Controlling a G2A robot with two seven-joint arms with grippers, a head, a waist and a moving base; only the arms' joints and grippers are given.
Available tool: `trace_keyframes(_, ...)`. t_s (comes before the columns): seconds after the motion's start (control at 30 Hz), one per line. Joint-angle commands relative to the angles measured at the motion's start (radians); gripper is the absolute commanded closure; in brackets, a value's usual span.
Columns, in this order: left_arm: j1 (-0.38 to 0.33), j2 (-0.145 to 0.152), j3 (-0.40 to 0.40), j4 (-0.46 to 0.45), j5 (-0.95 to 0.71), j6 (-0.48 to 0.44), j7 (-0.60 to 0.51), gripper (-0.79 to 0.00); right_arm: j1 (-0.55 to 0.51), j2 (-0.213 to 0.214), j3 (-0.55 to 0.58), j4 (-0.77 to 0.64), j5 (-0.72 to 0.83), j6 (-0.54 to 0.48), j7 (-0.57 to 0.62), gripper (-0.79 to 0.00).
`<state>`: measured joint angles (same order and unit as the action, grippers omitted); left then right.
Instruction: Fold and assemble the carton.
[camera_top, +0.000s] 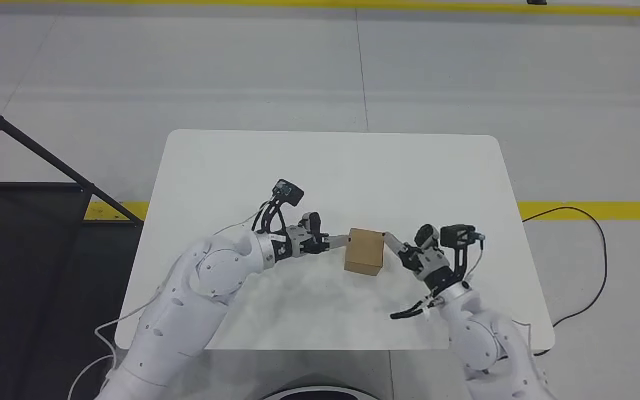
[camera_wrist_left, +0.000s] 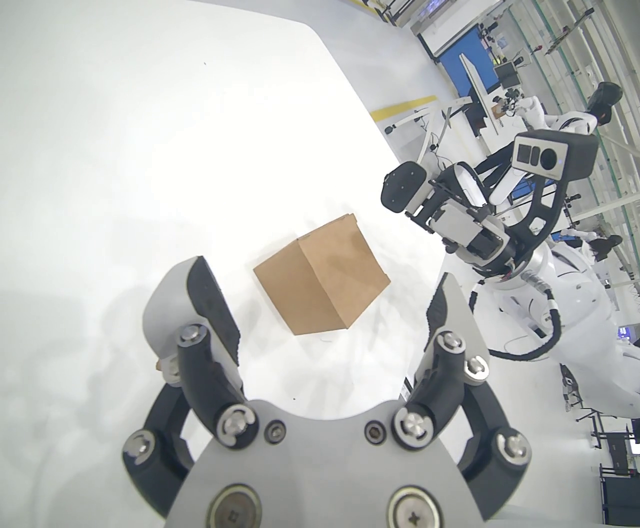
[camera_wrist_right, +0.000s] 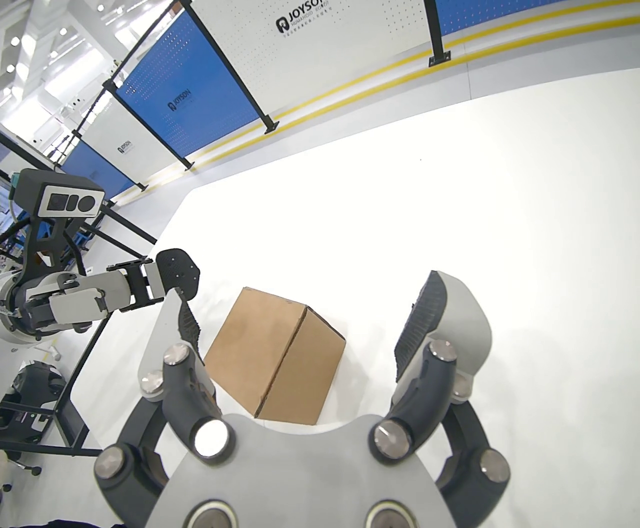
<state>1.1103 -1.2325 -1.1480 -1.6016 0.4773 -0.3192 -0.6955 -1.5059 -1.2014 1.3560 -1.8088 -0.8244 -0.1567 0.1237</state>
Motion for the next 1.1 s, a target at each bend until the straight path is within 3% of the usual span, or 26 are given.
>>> trace_keyframes(0.0,0.015,0.001,0.008,-0.015,0.033,-0.005,0.023,-0.785,-0.024,-0.003,0.003,0.004,-0.023,0.026,-0.085,-0.785)
trace_keyframes(0.1,0.043,0.001,0.026,-0.043,0.107,-0.003,0.083,-0.785,-0.054,-0.005,0.015,-0.003,-0.029,0.042,-0.157,-0.785)
trace_keyframes(0.23,0.091,-0.001,0.033,-0.080,0.178,0.052,0.220,-0.785,-0.095,0.000,0.011,-0.024,-0.158,0.007,-0.203,-0.785)
trace_keyframes(0.4,0.135,-0.002,0.000,-0.111,0.168,0.112,0.320,-0.785,-0.147,-0.010,-0.067,-0.066,-0.286,0.136,-0.239,-0.785)
trace_keyframes(0.63,0.178,0.004,-0.067,-0.156,0.144,0.158,0.364,-0.785,-0.195,-0.040,-0.229,-0.084,-0.469,0.422,-0.315,-0.785)
trace_keyframes(0.77,0.202,0.008,-0.098,-0.177,0.123,0.162,0.360,-0.785,-0.177,-0.063,-0.322,-0.043,-0.505,0.532,-0.374,-0.785)
trace_keyframes(1.07,0.211,0.011,-0.111,-0.181,0.114,0.159,0.345,-0.785,-0.177,-0.063,-0.322,-0.043,-0.505,0.532,-0.374,-0.785)
